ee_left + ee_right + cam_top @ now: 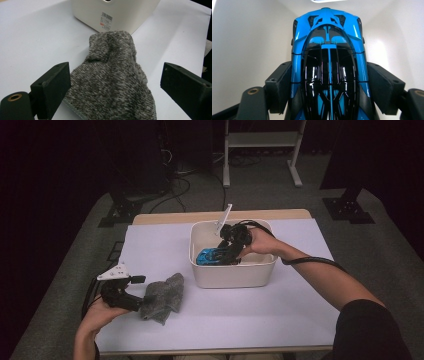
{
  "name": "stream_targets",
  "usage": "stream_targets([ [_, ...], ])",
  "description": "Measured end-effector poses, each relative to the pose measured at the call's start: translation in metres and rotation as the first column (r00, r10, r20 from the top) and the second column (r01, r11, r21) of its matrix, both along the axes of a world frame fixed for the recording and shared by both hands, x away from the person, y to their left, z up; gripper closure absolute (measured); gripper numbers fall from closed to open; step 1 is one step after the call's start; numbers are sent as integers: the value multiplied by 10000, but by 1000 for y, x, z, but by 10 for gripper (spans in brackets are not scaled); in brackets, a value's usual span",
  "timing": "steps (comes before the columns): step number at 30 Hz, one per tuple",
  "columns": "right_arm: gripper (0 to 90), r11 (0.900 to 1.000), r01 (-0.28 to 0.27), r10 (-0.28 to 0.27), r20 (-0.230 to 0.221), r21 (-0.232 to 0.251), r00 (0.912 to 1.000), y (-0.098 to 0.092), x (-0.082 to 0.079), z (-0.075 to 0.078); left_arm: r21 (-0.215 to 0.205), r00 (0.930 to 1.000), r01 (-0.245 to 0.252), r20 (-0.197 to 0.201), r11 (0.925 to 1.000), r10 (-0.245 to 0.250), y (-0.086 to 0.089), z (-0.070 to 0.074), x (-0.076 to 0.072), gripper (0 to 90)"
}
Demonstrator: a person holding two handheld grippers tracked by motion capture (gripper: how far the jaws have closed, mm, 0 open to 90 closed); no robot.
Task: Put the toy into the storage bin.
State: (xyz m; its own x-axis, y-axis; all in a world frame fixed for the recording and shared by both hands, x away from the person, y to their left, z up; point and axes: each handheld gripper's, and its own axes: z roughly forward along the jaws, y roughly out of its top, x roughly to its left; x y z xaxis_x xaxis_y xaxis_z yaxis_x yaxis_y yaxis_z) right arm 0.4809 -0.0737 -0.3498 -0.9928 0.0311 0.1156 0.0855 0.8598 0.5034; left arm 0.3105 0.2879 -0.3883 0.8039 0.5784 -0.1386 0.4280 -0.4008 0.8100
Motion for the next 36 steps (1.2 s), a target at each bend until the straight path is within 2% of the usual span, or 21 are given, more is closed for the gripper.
stream_targets([
  [7, 254, 9985, -170, 174, 56, -524, 9998, 5, -3, -2, -2, 10000, -7, 80, 10000, 7, 1, 2, 0, 85],
  [9, 254, 9989, -173, 171, -50, -446, 9998, 6, -4, -1, -3, 10000, 5, 91, 10000, -5, 2, 3, 0, 85],
  [15, 254, 9991, -258, 261, 81, -326, 9996, 13, -3, 8, -94, 9999, -31, 127, 10000, 32, 2, 3, -2, 85],
  [18, 254, 9987, -217, 217, -10, -460, 9998, 15, 0, 4, -70, 9999, -39, 149, 10000, 40, 4, 4, -2, 85],
  [24, 254, 9922, -365, 353, -121, -1196, 9993, 20, -1, -9, -84, 9999, -79, 150, 9999, 80, 6, 4, -3, 85],
  [36, 253, 9792, -639, 554, -493, -1927, 9972, 29, -3, -24, -116, 9996, -146, 239, 9998, 148, 9, 6, -6, 85],
])
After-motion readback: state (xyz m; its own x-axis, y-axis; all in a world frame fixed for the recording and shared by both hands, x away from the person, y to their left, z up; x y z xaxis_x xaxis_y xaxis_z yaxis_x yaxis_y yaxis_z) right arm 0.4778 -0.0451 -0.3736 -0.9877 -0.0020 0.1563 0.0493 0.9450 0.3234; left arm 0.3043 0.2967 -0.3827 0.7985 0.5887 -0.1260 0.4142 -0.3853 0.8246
